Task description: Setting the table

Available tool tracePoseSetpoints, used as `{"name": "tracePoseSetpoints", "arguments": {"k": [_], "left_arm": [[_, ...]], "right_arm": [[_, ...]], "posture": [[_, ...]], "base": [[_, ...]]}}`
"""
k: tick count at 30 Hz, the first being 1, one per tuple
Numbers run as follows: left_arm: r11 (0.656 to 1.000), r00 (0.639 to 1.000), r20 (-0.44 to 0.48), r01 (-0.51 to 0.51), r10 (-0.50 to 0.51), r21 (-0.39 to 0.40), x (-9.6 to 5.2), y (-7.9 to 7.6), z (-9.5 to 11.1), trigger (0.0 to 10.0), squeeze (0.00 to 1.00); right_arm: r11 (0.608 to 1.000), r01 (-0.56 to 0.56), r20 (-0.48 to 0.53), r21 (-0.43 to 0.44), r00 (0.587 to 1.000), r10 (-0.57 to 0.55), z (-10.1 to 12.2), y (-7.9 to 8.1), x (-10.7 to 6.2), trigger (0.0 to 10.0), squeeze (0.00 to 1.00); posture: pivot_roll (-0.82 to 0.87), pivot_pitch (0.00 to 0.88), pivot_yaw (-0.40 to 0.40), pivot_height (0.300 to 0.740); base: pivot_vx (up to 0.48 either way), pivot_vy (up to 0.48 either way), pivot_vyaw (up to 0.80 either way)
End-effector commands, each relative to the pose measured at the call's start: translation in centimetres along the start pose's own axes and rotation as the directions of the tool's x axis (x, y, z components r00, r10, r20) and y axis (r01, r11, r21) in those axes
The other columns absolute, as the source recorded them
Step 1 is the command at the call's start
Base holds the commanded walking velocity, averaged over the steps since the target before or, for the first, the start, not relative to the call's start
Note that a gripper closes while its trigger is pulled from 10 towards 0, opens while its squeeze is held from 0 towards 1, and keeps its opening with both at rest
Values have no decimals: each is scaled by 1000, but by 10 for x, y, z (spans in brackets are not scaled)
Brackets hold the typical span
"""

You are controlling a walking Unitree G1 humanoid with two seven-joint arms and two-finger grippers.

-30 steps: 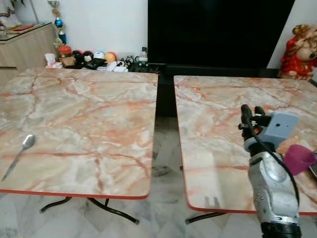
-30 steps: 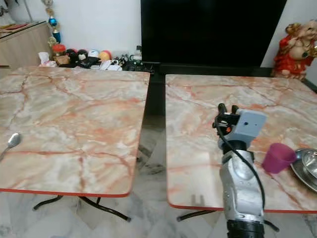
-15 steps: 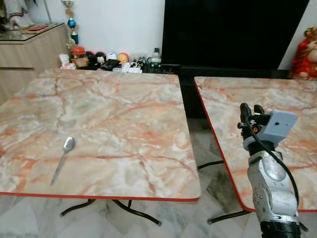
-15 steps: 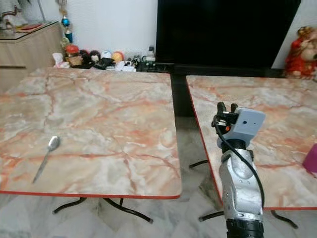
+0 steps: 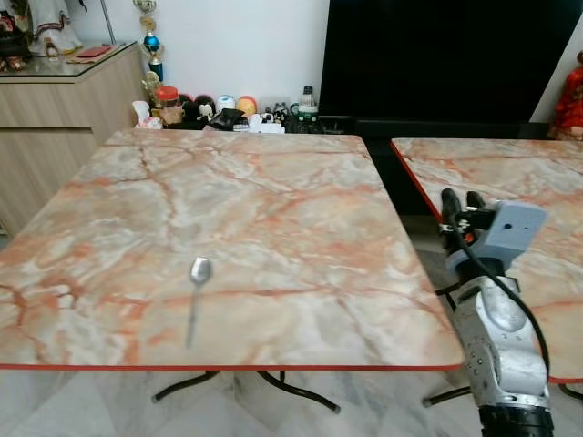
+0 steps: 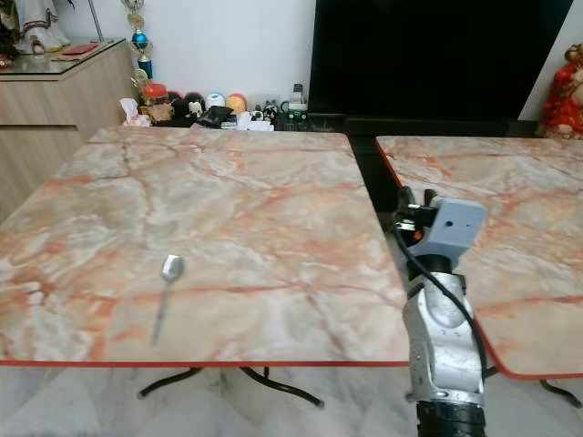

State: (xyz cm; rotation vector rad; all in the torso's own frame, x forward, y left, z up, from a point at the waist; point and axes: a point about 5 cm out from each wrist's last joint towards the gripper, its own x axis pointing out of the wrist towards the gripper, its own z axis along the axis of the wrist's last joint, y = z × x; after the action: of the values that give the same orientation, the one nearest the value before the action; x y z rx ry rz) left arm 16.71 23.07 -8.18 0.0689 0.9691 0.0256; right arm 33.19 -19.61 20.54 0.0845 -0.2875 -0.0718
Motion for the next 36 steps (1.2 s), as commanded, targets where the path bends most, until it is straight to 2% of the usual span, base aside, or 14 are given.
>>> {"name": "tracePoseSetpoints", "arguments": {"k": [1,23,36], "left_arm": [[1000,1000,-24,-16,16,-9,-2,5,-8,10000,0],[1000,1000,-20,-17,17,-5,-2,5,-8,10000,0],[1000,1000,-11,-5,5,18,-2,4,-5,10000,0]], "right_arm": [[999,-36,18,11,999,35,5,11,3,10000,0],[999,-38,0,16,999,38,1,13,2,10000,0],[999,-46,-49,7,998,47,-8,13,-1,10000,0]], "posture": [[59,0,-44,740],[64,6,-41,740],[63,7,-38,740]], "base": [[0,476,0],[0,464,0],[0,0,0]]}}
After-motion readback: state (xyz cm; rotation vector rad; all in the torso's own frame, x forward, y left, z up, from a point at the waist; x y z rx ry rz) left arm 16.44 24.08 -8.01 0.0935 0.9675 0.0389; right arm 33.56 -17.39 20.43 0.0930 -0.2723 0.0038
